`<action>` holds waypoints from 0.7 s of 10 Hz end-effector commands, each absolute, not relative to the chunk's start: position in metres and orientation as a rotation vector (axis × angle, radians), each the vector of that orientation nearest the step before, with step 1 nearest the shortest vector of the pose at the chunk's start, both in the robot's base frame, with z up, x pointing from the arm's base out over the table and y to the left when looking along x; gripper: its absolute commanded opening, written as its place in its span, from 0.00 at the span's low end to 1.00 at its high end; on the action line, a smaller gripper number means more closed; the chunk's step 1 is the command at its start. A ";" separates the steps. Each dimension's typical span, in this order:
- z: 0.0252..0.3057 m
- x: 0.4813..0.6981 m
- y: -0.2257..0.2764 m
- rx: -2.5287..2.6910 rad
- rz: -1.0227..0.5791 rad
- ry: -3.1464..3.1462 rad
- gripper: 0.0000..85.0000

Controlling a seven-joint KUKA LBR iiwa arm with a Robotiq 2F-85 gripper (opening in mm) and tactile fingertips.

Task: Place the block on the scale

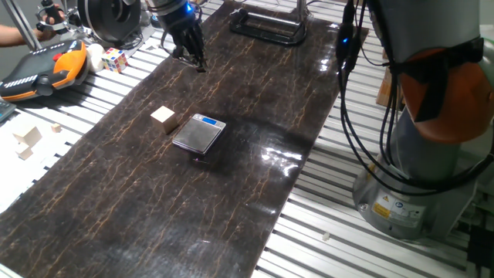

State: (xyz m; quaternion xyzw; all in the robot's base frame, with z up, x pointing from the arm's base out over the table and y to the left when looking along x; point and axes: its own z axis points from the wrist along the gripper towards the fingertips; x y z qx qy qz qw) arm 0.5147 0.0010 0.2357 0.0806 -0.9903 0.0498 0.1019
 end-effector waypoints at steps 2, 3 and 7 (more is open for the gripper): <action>0.236 0.515 0.001 0.138 0.052 -2.985 0.02; 0.236 0.515 0.001 0.101 0.002 -2.990 0.02; 0.236 0.515 0.001 0.024 0.070 -3.063 0.02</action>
